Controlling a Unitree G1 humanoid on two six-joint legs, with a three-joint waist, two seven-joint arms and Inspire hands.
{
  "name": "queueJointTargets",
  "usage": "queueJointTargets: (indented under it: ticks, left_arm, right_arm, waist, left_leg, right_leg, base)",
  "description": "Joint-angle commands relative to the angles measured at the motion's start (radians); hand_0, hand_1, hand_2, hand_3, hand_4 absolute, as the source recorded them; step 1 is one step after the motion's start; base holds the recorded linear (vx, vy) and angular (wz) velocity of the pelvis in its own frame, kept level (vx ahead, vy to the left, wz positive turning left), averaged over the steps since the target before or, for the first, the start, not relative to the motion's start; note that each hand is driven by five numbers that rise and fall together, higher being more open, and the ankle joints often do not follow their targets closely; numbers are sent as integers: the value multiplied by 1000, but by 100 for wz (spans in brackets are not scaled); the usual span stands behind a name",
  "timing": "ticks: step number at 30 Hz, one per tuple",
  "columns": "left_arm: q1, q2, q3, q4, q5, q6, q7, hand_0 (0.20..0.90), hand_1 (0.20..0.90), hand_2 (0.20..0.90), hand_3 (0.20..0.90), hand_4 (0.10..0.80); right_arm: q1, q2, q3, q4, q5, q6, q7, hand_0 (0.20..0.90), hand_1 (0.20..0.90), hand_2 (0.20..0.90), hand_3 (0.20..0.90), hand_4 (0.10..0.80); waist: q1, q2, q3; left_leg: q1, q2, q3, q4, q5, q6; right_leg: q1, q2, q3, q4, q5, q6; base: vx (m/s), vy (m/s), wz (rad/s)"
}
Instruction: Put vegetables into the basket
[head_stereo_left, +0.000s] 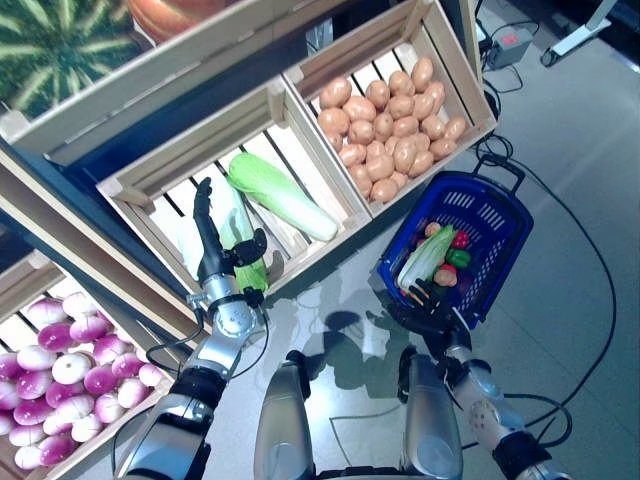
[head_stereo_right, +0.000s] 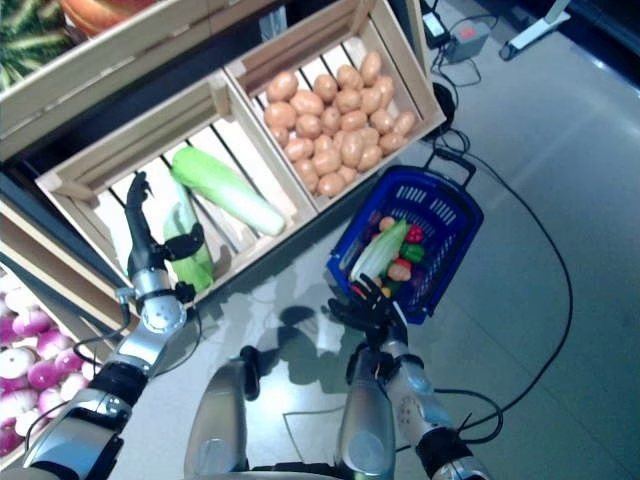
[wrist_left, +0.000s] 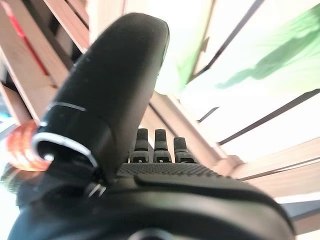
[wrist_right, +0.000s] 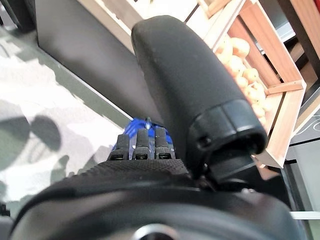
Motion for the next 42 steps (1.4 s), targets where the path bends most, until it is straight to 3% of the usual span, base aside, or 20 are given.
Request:
queueJointTargets:
  ticks: [1, 8, 14, 19, 24, 34, 42]
  left_arm:
    - [-84, 53, 34, 0, -6, -34, 100, 900, 900, 900, 900, 800]
    - [-157, 98, 54, 77, -69, -8, 113, 900, 900, 900, 900, 800]
    - [-250, 181, 54, 144, -70, 38, 160, 900, 900, 900, 900, 800]
    - [-354, 249, 29, 218, -101, 61, 108, 900, 900, 900, 900, 800]
    - [-425, 277, 8, 276, -180, 89, 48, 900, 900, 900, 900, 800]
    - [-491, 258, -24, 351, -380, 111, -148, 900, 900, 900, 900, 800]
    - [-449, 237, 11, 432, -558, 149, -223, 900, 900, 900, 900, 800]
  right_arm:
    - [-18, 7, -7, -103, -4, -56, -29, 900, 900, 900, 900, 800]
    - [-58, -38, -15, -78, 19, -45, -27, 900, 900, 900, 900, 800]
    - [-90, -87, -28, -63, 48, -30, -38, 900, 900, 900, 900, 800]
    - [-110, -117, -40, -50, 80, -24, -56, 900, 900, 900, 900, 800]
    - [-134, -137, -44, -30, 90, -25, -59, 900, 900, 900, 900, 800]
    - [-165, -141, -31, -7, 93, -25, -73, 900, 900, 900, 900, 800]
    - [-170, -136, -20, 0, 82, -23, -82, 900, 900, 900, 900, 800]
  waist:
    - [-6, -4, -59]
    - [-23, -6, -39]
    - [-38, -9, -16]
    - [-51, -13, 1]
    - [-59, -17, 16]
    - [-66, -25, 33]
    - [-67, -28, 33]
  left_leg:
    - [0, 10, -5, 11, -22, 16]
    - [-83, 23, -14, 110, -67, 11]
    - [-156, 32, -18, 205, -128, 1]
    - [-240, 39, -28, 273, -146, -1]
    - [-301, 45, -36, 317, -157, 3]
    - [-371, 53, -39, 354, -166, 8]
    - [-347, 54, -26, 330, -164, 9]
  right_leg:
    - [11, -21, 6, 79, -17, -54]
    - [-83, -18, 36, 162, -51, -60]
    - [-160, -20, 55, 232, -92, -51]
    - [-242, -16, 69, 277, -94, -49]
    - [-299, -13, 75, 309, -99, -49]
    - [-360, -5, 75, 329, -96, -48]
    - [-336, -2, 64, 304, -96, -52]
  base:
    - [-63, 41, -3]
    - [-39, 53, 0]
    - [10, 71, -3]
    - [-26, 70, -3]
    - [-14, 45, -5]
    - [-5, 1, -5]
    - [26, -8, 0]
